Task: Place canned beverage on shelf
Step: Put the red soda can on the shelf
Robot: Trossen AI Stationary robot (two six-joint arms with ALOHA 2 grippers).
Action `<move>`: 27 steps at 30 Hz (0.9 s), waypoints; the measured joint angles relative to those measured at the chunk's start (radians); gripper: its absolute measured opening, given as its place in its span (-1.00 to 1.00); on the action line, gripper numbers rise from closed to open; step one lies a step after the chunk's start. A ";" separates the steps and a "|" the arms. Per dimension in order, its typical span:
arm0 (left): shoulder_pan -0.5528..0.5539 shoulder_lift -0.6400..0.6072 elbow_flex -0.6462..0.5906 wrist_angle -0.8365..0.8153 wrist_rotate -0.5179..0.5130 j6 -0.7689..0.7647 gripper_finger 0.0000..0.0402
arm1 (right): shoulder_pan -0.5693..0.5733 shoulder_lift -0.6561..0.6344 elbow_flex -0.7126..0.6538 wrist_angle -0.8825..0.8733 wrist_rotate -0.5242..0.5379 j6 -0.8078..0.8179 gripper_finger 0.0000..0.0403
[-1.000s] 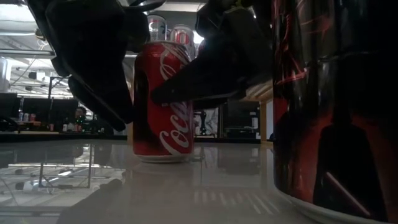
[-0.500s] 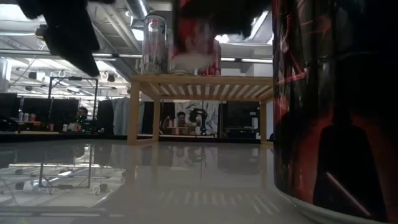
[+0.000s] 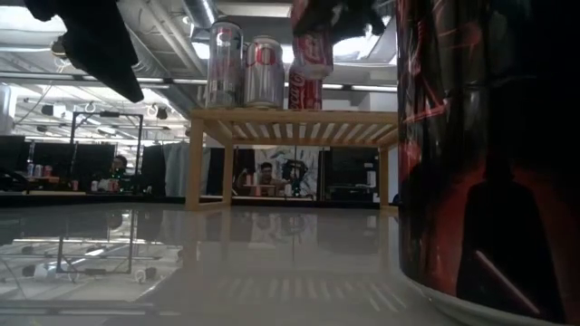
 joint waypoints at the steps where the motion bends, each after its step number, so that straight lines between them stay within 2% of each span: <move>1: 0.000 0.000 0.000 0.000 0.000 0.009 0.60 | -0.020 0.000 -0.003 -0.004 -0.009 0.000 0.31; 6: 0.000 0.000 0.000 -0.004 0.005 0.014 0.60 | -0.085 0.001 -0.061 0.053 -0.091 0.054 0.31; 12: 0.000 0.000 0.000 -0.004 0.005 0.013 0.60 | -0.101 0.002 -0.148 0.188 -0.088 0.078 0.31; 27: 0.003 0.000 0.000 -0.004 0.008 0.014 0.60 | -0.129 0.044 -0.174 0.237 -0.074 0.072 0.31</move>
